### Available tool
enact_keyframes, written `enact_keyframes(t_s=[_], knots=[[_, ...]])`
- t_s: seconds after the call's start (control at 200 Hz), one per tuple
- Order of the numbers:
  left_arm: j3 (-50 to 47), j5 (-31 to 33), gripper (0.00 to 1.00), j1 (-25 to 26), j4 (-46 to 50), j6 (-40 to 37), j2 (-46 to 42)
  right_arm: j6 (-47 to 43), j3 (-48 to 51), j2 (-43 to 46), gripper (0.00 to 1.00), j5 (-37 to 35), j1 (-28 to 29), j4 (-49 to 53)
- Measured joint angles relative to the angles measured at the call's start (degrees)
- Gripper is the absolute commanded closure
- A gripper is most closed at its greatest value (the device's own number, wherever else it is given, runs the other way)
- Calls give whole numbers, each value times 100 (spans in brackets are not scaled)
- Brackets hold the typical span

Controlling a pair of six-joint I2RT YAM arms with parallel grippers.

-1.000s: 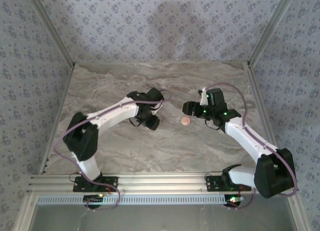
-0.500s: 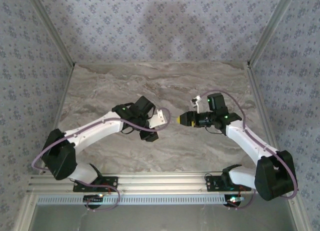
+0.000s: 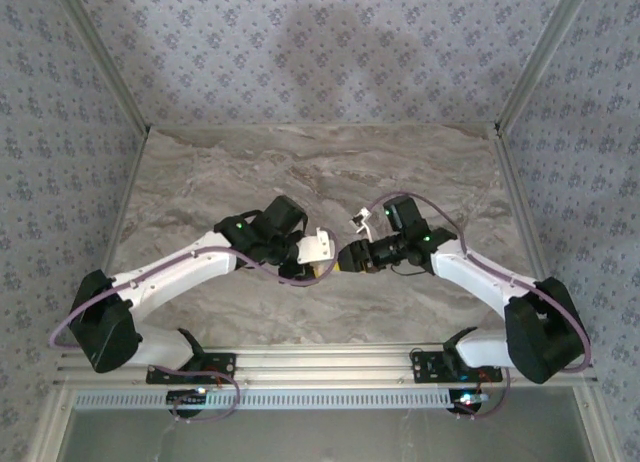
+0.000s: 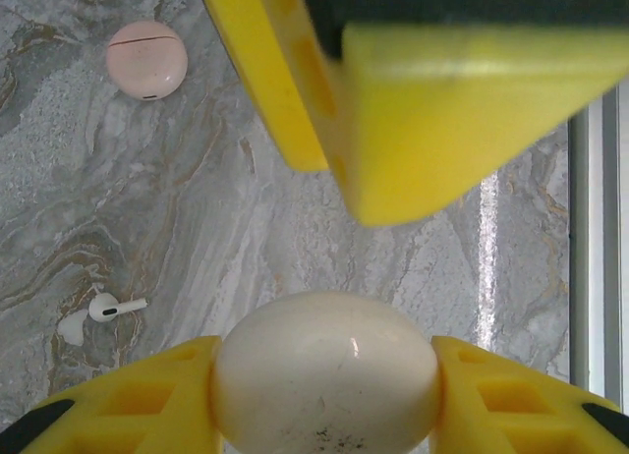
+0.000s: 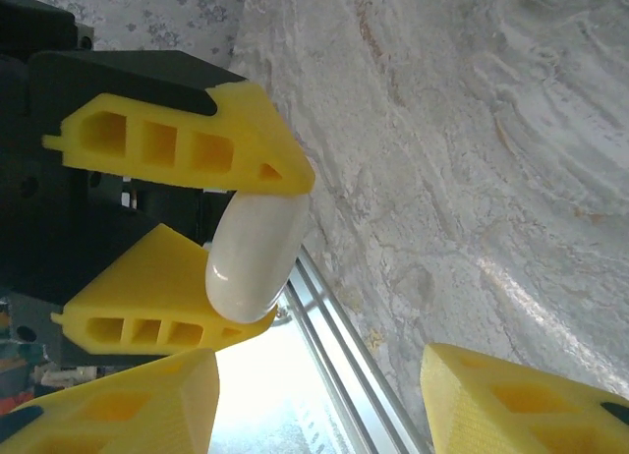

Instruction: Insert the wireless bluetooth earbuds into the charging case

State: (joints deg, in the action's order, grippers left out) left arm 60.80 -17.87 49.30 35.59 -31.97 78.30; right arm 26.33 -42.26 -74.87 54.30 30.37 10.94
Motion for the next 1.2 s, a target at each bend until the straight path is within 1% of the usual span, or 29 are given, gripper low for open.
enact_keyframes(t_s=[0.245,0.565,0.65,0.725,0.894,0.979,1.049,1.144,1.199], knots=[[-22,-26,65,59,-122,2,-72,177,-4,-201,44,166,138,-358],[-24,-17,66,85,-122,4,-107,387,-44,-304,51,391,190,-697],[-24,-28,66,125,-140,2,-107,431,-74,-330,55,420,225,-782],[-24,-39,66,151,-153,2,-107,476,-109,-354,56,448,243,-835],[-24,-39,66,151,-166,2,-107,533,-118,-358,65,472,258,-933],[-24,-37,65,151,-168,2,-107,562,-125,-358,68,505,258,-953],[-24,-35,65,151,-173,2,-107,566,-129,-358,68,511,258,-949],[-24,-35,65,151,-175,2,-107,560,-131,-358,62,509,260,-938],[-24,-37,65,151,-184,2,-107,540,-160,-376,61,509,275,-909]])
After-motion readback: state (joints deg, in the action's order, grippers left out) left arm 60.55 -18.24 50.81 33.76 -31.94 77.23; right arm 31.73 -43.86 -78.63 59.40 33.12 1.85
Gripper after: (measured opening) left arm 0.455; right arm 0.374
